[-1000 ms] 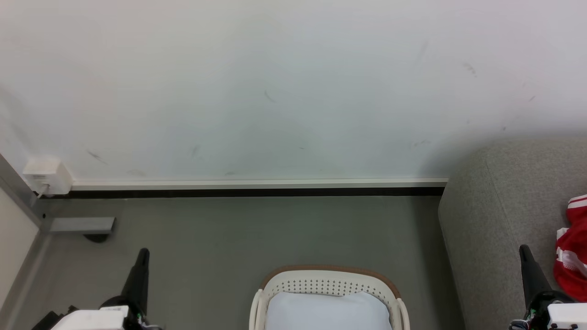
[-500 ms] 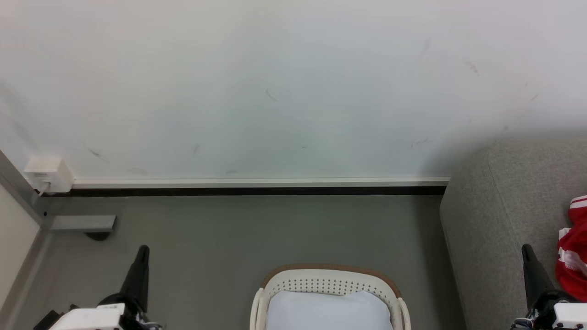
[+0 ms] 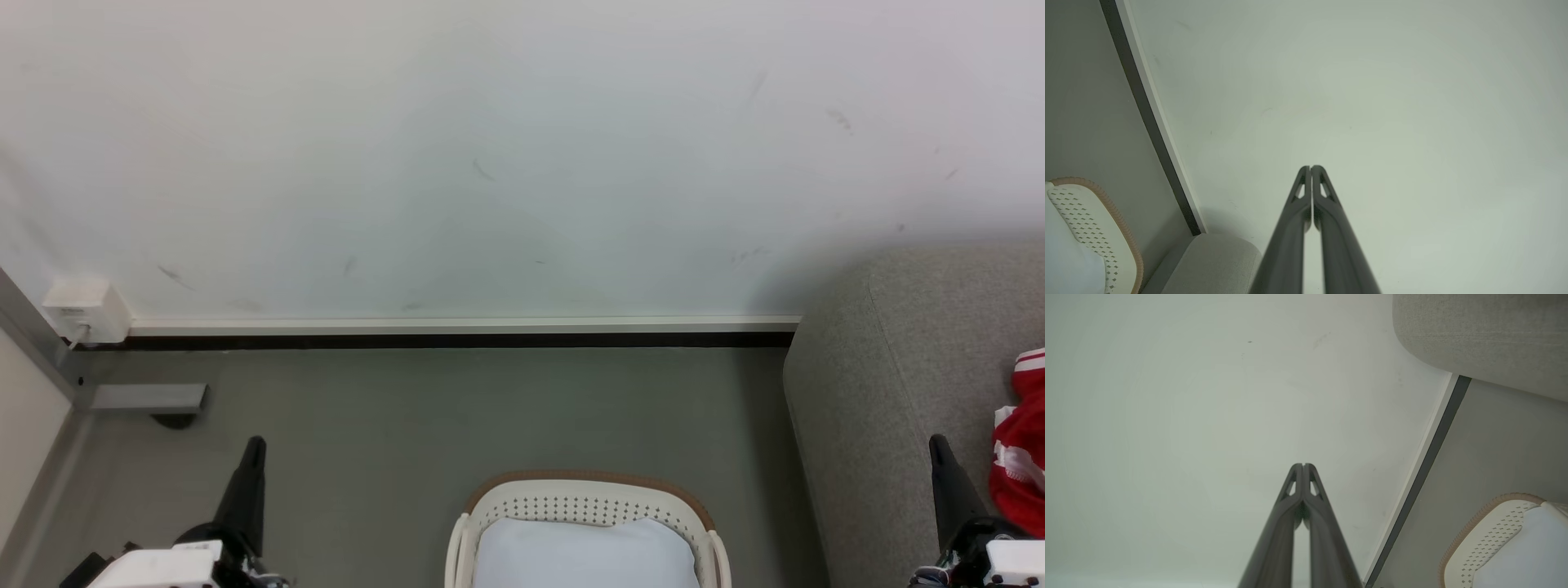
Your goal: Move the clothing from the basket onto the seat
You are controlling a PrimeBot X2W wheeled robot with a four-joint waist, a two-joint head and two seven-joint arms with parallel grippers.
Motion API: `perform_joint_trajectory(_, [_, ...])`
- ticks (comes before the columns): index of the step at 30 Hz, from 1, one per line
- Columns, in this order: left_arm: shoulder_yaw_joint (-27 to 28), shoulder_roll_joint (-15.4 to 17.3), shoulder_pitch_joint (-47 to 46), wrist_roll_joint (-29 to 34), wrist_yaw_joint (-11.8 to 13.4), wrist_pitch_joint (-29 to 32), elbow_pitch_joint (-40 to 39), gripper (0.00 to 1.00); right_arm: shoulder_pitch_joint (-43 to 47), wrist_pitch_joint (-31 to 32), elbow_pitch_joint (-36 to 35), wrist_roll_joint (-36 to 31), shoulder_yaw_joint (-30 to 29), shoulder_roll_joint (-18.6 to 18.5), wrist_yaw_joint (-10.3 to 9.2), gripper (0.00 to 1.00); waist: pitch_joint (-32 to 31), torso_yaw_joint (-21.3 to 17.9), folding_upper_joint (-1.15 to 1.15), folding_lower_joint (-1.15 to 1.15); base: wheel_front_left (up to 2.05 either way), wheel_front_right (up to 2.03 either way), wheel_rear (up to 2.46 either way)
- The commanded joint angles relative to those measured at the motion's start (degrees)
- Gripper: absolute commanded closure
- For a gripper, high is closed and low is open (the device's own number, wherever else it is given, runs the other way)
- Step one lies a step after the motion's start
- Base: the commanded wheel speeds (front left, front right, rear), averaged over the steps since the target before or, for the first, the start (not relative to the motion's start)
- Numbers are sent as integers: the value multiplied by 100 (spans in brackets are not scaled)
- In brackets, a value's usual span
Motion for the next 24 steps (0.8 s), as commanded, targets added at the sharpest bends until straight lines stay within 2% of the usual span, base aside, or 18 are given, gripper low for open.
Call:
perform_joint_trajectory(1, [9,14,-55,-73,6,25,-15,100,-77,36,-27,-15,-20,9,-12,100,0,0,0,0,0,0,0])
perform_joint_trajectory(24, [8,15,-53,-74,6,24,-15,100,-79,32,-26,-33,-35,18,-12,100,0,0,0,0,0,0,0])
